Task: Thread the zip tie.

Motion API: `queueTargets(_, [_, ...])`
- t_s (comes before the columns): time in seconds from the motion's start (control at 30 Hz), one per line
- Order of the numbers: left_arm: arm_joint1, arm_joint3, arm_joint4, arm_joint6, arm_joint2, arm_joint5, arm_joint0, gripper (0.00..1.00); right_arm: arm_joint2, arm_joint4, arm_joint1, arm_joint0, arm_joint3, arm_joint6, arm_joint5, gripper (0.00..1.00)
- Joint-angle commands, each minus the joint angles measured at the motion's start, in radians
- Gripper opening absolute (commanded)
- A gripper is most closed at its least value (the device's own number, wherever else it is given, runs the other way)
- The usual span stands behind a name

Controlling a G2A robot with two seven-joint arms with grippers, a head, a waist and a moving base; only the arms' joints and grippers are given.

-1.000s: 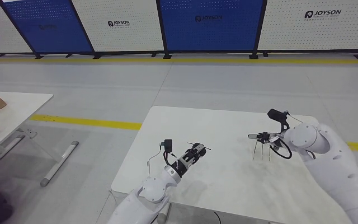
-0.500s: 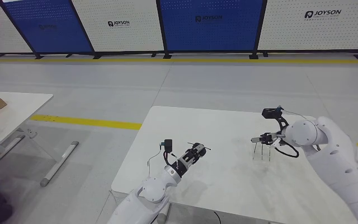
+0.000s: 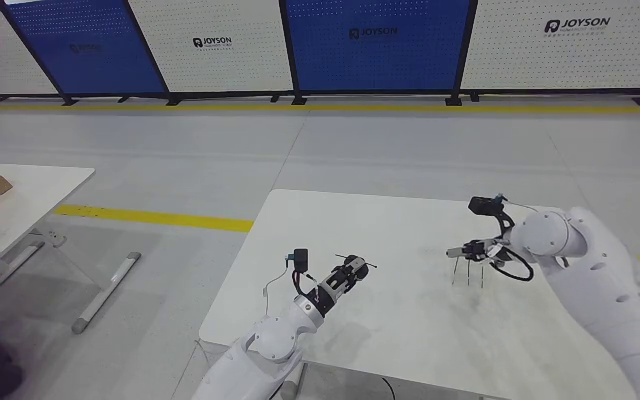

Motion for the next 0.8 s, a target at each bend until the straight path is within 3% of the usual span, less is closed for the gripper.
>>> queueTargets(0.0, [0.0, 0.0, 0.0, 0.0, 0.0, 0.0, 0.0, 0.0, -0.007, 0.01, -0.009, 0.013, 0.035, 0.007, 0.005, 0.65])
queueTargets(0.07, [0.0, 0.0, 0.0, 0.0, 0.0, 0.0, 0.0, 0.0, -0.021, 0.019, -0.022, 0.026, 0.07, 0.013, 0.0, 0.67])
queueTargets(0.27, [0.0, 0.0, 0.0, 0.0, 0.0, 0.0, 0.0, 0.0, -0.05, 0.047, -0.057, 0.062, 0.175, 0.012, -0.014, 0.49])
queueTargets(0.4, [0.0, 0.0, 0.0, 0.0, 0.0, 0.0, 0.0, 0.0, -0.066, 0.057, -0.077, 0.079, 0.232, 0.014, -0.014, 0.57])
queueTargets(0.43, [0.0, 0.0, 0.0, 0.0, 0.0, 0.0, 0.0, 0.0, -0.07, 0.057, -0.082, 0.082, 0.243, 0.012, -0.014, 0.49])
queueTargets(0.47, [0.0, 0.0, 0.0, 0.0, 0.0, 0.0, 0.0, 0.0, -0.073, 0.06, -0.086, 0.084, 0.256, 0.011, -0.017, 0.47])
queueTargets(0.77, [0.0, 0.0, 0.0, 0.0, 0.0, 0.0, 0.0, 0.0, -0.096, 0.073, -0.126, 0.109, 0.358, 0.001, -0.031, 0.42])
